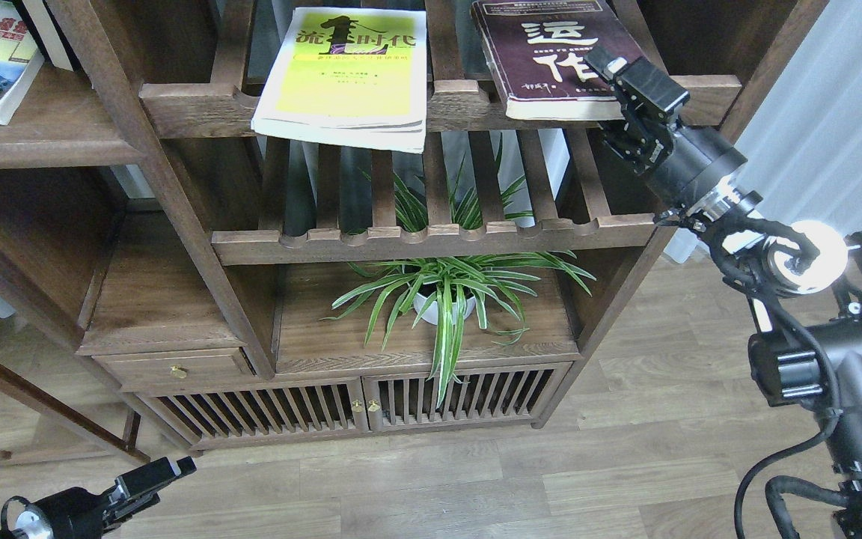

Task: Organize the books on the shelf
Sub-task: 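Grasp the maroon book and pull it down off the top shelf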

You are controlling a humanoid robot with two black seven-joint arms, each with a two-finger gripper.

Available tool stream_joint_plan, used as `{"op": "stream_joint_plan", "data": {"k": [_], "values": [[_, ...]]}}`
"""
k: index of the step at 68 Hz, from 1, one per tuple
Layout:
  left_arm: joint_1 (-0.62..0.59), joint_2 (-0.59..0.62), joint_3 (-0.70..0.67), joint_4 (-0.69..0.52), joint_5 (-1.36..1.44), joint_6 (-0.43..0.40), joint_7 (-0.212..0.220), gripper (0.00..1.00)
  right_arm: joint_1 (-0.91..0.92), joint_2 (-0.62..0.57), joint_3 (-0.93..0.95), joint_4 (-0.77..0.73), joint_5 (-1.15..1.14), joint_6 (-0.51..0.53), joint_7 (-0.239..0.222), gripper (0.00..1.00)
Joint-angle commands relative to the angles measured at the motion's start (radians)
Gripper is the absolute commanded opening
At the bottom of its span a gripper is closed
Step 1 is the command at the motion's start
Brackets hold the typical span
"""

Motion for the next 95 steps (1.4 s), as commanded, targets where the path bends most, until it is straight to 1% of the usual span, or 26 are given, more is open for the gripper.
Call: {"op": "stream_joint_plan", "data": {"k": [1, 10, 11, 14, 17, 20, 25, 27, 28, 32, 37, 45, 56, 62, 68, 73, 74, 82, 87, 95], "values": [[0.0, 0.0, 0.0, 0.015, -0.002, 0.0, 0.0, 1.0, 0.001, -0.012, 0.003, -0.001, 0.002, 0.005, 0.0, 0.42], [0.0, 0.0, 0.0, 0.043, -0.002, 0.0, 0.0, 1.0, -0.001, -0.01, 0.003, 0.0, 0.006, 0.022, 0.0, 0.28], [0.0, 0.0, 0.0, 0.044, -0.002, 0.0, 0.0, 1.0, -0.001, -0.01, 0.003, 0.0, 0.008, 0.029, 0.0, 0.25], [0.0, 0.0, 0.0, 0.046, -0.002, 0.0, 0.002, 1.0, -0.001, -0.01, 0.003, 0.002, 0.011, 0.042, 0.0, 0.19], [0.0, 0.0, -0.003, 0.046, -0.002, 0.0, 0.002, 1.0, -0.001, -0.01, 0.006, 0.005, 0.022, 0.066, 0.0, 0.09], [-0.002, 0.002, -0.008, 0.047, -0.002, 0.0, 0.002, 1.0, -0.001, -0.01, 0.01, 0.007, 0.037, 0.085, 0.0, 0.04], [-0.002, 0.002, -0.024, 0.047, -0.002, 0.0, 0.003, 1.0, -0.003, -0.012, 0.01, 0.008, 0.048, 0.103, 0.0, 0.03], [-0.002, 0.003, -0.029, 0.047, 0.0, 0.0, 0.008, 1.0, -0.006, -0.012, 0.012, 0.01, 0.048, 0.106, 0.0, 0.03], [-0.002, 0.003, -0.037, 0.052, -0.002, 0.0, 0.017, 1.0, -0.013, -0.013, 0.018, 0.017, 0.051, 0.111, 0.0, 0.02], [-0.002, 0.002, -0.044, 0.064, -0.002, 0.0, 0.023, 1.0, -0.024, -0.015, 0.029, 0.028, 0.058, 0.122, 0.0, 0.02], [0.0, 0.002, -0.057, 0.069, -0.002, 0.0, 0.023, 1.0, -0.061, -0.018, 0.043, 0.037, 0.078, 0.151, 0.0, 0.02], [0.0, 0.0, -0.06, 0.067, -0.002, 0.0, 0.023, 1.0, -0.142, -0.021, 0.069, 0.056, 0.123, 0.226, 0.0, 0.02], [0.0, -0.009, -0.061, 0.055, -0.002, 0.0, 0.022, 1.0, -0.309, -0.02, 0.079, 0.093, 0.192, 0.378, 0.0, 0.02], [0.0, -0.031, -0.064, 0.055, -0.002, 0.0, 0.02, 1.0, -0.423, -0.018, 0.079, 0.096, 0.193, 0.379, 0.0, 0.02], [0.0, -0.054, -0.064, 0.044, -0.005, 0.0, 0.008, 1.0, -0.53, -0.007, 0.066, 0.096, 0.195, 0.379, 0.0, 0.02], [0.0, -0.072, -0.077, 0.01, -0.005, 0.0, 0.002, 1.0, -0.611, 0.003, 0.052, 0.096, 0.198, 0.379, 0.0, 0.02], [0.003, -0.09, -0.104, -0.012, -0.005, 0.0, 0.0, 1.0, -0.677, 0.031, 0.014, 0.096, 0.196, 0.379, 0.0, 0.02], [0.021, -0.159, -0.156, -0.023, -0.002, 0.0, 0.011, 1.0, -0.757, 0.06, -0.059, 0.093, 0.195, 0.379, 0.0, 0.01], [0.021, -0.196, -0.161, -0.029, -0.002, 0.0, 0.017, 1.0, -0.791, 0.098, -0.097, 0.091, 0.189, 0.379, 0.0, 0.01], [0.023, -0.221, -0.161, -0.066, -0.002, 0.0, 0.015, 1.0, -0.811, 0.164, -0.134, 0.089, 0.158, 0.379, 0.0, 0.0]]}}
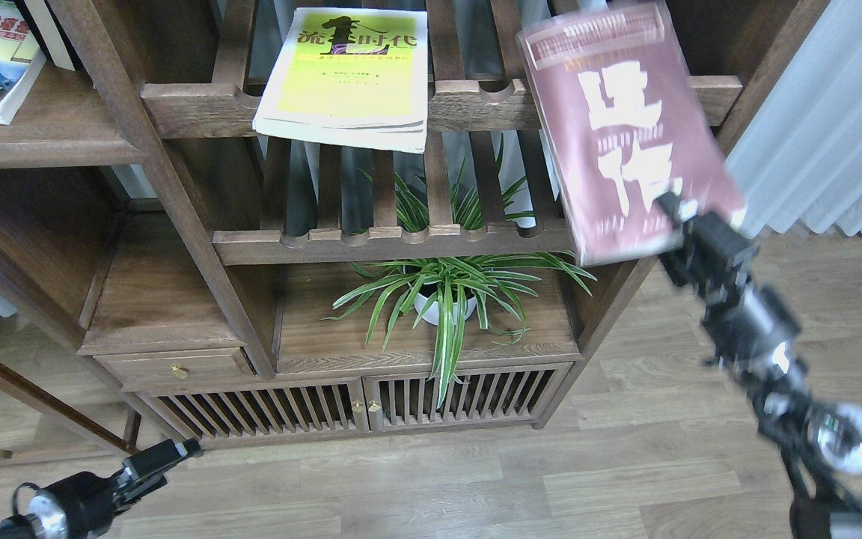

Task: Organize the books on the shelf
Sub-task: 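Grasp the maroon book and pull it down off the top shelf, then grasp the maroon book with the left gripper from the right gripper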

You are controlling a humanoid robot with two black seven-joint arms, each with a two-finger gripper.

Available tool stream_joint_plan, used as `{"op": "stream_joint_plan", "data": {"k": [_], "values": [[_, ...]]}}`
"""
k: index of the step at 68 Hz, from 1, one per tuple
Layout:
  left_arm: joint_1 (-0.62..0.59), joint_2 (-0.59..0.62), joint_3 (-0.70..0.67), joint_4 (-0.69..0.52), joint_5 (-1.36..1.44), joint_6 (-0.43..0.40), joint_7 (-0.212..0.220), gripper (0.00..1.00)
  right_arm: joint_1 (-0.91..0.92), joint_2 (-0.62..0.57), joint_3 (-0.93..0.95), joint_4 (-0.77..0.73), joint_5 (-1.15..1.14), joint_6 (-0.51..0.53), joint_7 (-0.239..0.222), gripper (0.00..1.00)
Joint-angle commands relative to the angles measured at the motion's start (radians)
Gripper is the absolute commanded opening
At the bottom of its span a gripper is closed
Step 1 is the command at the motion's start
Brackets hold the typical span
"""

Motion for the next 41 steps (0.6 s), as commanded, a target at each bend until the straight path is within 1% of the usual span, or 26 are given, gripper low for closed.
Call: {"op": "stream_joint_plan", "data": {"k": [1, 7, 17, 24, 31, 41], "values": [[0.002, -0.032, -0.003, -0.039, 0.001, 0.0, -0.001, 1.0, -0.022, 0.063, -0.046, -0.003, -0.034, 0.001, 0.001, 0.0], [0.002, -0.047, -0.01, -0.088, 0.001, 0.0, -0.012, 0.99, -0.018, 0.097, -0.093, -0.01, -0.064, 0.001, 0.001, 0.0], [0.003, -0.076, -0.042, -0.167, -0.001, 0.0, -0.013, 0.99, -0.006, 0.181, -0.153, -0.021, -0.106, 0.001, 0.001, 0.0], [0.013, -0.099, -0.072, -0.207, -0.001, 0.0, -0.015, 0.99, -0.001, 0.183, -0.193, -0.039, -0.112, 0.001, 0.001, 0.0], [0.048, -0.127, -0.102, -0.251, -0.001, 0.0, -0.015, 0.99, 0.02, 0.183, -0.221, -0.067, -0.106, 0.001, 0.001, 0.0], [0.077, -0.145, -0.101, -0.262, 0.001, 0.0, -0.012, 0.99, 0.063, 0.183, -0.218, -0.085, -0.078, 0.001, 0.001, 0.0]]}}
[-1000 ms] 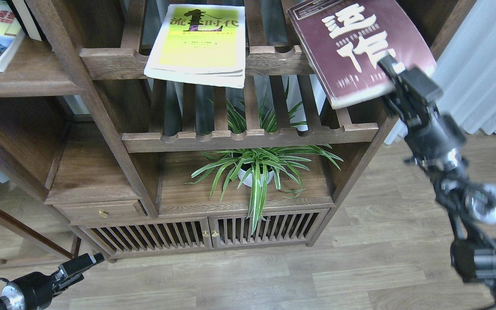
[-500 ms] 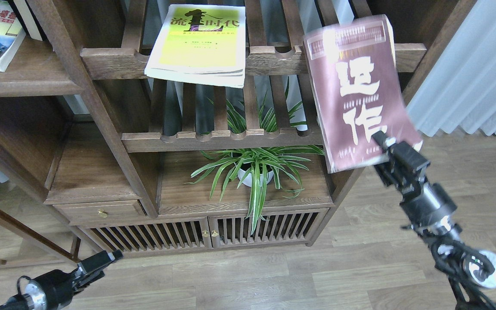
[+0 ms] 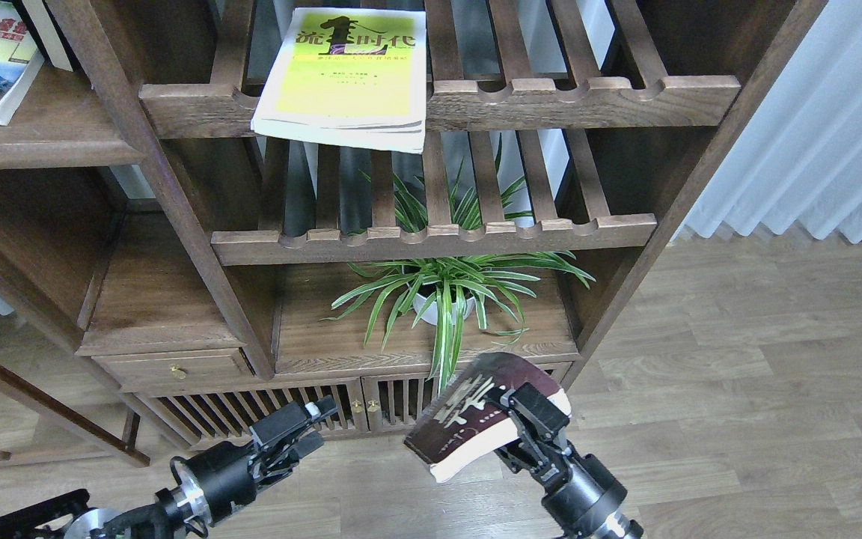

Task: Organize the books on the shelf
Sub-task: 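Grasp the maroon book with the left gripper from the right gripper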

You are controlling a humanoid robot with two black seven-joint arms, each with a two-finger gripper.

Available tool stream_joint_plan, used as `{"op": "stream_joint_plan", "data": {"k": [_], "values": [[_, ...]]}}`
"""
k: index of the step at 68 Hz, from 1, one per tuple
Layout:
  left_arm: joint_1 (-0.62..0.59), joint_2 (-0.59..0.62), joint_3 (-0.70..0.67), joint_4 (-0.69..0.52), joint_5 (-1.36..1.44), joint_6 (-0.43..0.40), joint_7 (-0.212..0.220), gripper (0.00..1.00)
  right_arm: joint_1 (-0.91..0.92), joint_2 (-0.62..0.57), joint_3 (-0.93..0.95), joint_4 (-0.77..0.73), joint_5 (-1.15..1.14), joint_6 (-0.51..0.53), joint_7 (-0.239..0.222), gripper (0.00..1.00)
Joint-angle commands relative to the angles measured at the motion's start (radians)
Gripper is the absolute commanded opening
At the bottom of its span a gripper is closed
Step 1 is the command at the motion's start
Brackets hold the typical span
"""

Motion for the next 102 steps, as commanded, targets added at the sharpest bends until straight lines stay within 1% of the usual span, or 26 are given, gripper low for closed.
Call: {"op": "stream_joint_plan", "data": {"k": [1, 22, 30, 32, 44, 56, 64, 73, 83, 102], "values": [[0.027, -0.017, -0.001, -0.01, 0.001, 0.0, 0.003, 0.99, 0.036, 0.0, 0.002, -0.014, 0.028, 0.0, 0.0, 0.0], [0.048, -0.019, -0.023, -0.072, 0.001, 0.0, 0.001, 0.99, 0.1, 0.0, 0.01, -0.014, 0.109, 0.0, 0.0, 0.0], [0.053, -0.028, -0.089, -0.072, 0.001, 0.0, 0.0, 0.99, 0.103, 0.0, 0.002, -0.015, 0.111, 0.0, 0.0, 0.0], [0.053, -0.057, -0.136, -0.072, 0.001, 0.0, 0.0, 0.98, 0.102, 0.0, 0.001, -0.015, 0.111, 0.0, 0.0, 0.0], [0.053, -0.151, -0.21, -0.053, 0.001, 0.0, 0.0, 0.97, 0.103, 0.0, -0.016, -0.015, 0.111, 0.0, 0.0, 0.01], [0.062, -0.206, -0.216, -0.044, 0.001, 0.0, 0.003, 0.97, 0.103, 0.0, -0.015, -0.015, 0.114, 0.0, 0.0, 0.01], [0.104, -0.206, -0.201, -0.058, 0.007, 0.0, 0.012, 0.97, 0.114, 0.0, -0.01, -0.014, 0.154, 0.0, 0.0, 0.01], [0.148, -0.203, -0.201, -0.076, 0.053, 0.0, 0.003, 0.97, 0.142, 0.0, 0.001, -0.02, 0.229, 0.0, 0.0, 0.01], [0.17, -0.194, -0.21, -0.13, 0.064, 0.0, 0.004, 0.97, 0.165, 0.0, 0.002, -0.051, 0.238, 0.0, 0.0, 0.01], [0.197, -0.189, -0.215, -0.139, 0.073, 0.0, 0.001, 0.98, 0.174, 0.0, 0.004, -0.057, 0.244, 0.0, 0.0, 0.01]]}}
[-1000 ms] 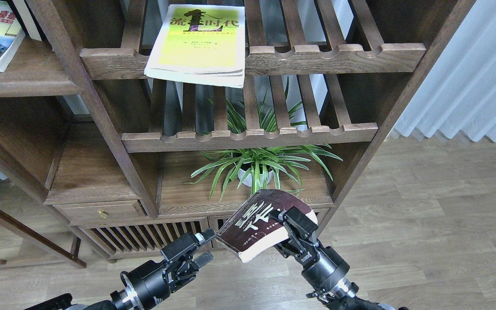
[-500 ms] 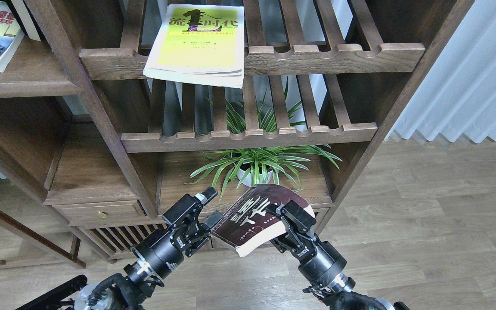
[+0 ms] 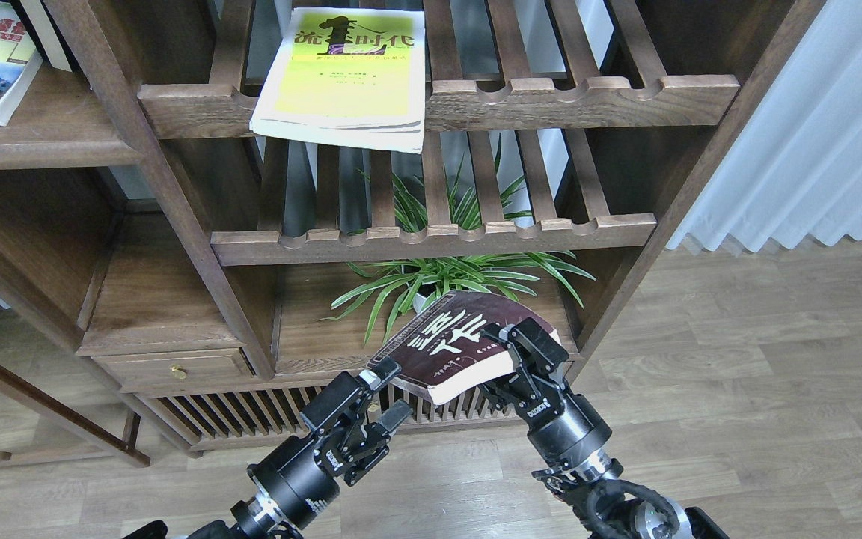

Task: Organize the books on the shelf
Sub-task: 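Grasp the maroon book with the left gripper from the right gripper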

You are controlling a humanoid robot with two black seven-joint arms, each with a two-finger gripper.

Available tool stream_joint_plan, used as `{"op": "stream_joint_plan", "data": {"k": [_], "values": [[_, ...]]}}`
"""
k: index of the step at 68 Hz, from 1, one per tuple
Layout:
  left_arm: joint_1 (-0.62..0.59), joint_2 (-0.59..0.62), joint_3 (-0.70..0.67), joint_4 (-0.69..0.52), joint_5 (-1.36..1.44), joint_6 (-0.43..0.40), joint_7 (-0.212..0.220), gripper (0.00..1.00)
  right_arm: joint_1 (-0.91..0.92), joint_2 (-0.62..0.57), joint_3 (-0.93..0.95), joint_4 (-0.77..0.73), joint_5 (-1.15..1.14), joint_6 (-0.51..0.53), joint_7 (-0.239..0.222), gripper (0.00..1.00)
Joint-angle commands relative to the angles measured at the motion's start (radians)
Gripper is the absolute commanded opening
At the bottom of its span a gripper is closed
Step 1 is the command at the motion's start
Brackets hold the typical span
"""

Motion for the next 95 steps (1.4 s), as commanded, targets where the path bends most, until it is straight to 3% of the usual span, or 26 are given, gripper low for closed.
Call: {"op": "stream_joint_plan", "data": {"k": [1, 49, 71, 89, 95], "values": [[0.004, -0.009, -0.009, 0.007, 0.002, 0.0, 0.0, 0.98, 0.0, 0.0, -0.001, 0.001, 0.001, 0.0, 0.0, 0.01], [-0.059, -0.191, -0.094, 0.207, 0.002, 0.0, -0.002, 0.98, -0.006, 0.0, -0.034, 0.038, -0.008, 0.0, 0.0, 0.01], [-0.094, -0.193, -0.101, 0.23, 0.002, 0.0, -0.002, 0.97, -0.006, 0.0, -0.053, 0.036, -0.011, 0.0, 0.0, 0.01], [-0.111, -0.193, -0.101, 0.231, 0.0, 0.0, -0.002, 0.76, -0.008, 0.0, -0.064, 0.032, -0.031, 0.0, 0.0, 0.02], [-0.113, -0.193, -0.103, 0.23, -0.004, 0.0, -0.003, 0.58, -0.008, 0.0, -0.072, 0.032, -0.037, 0.0, 0.0, 0.02]]}}
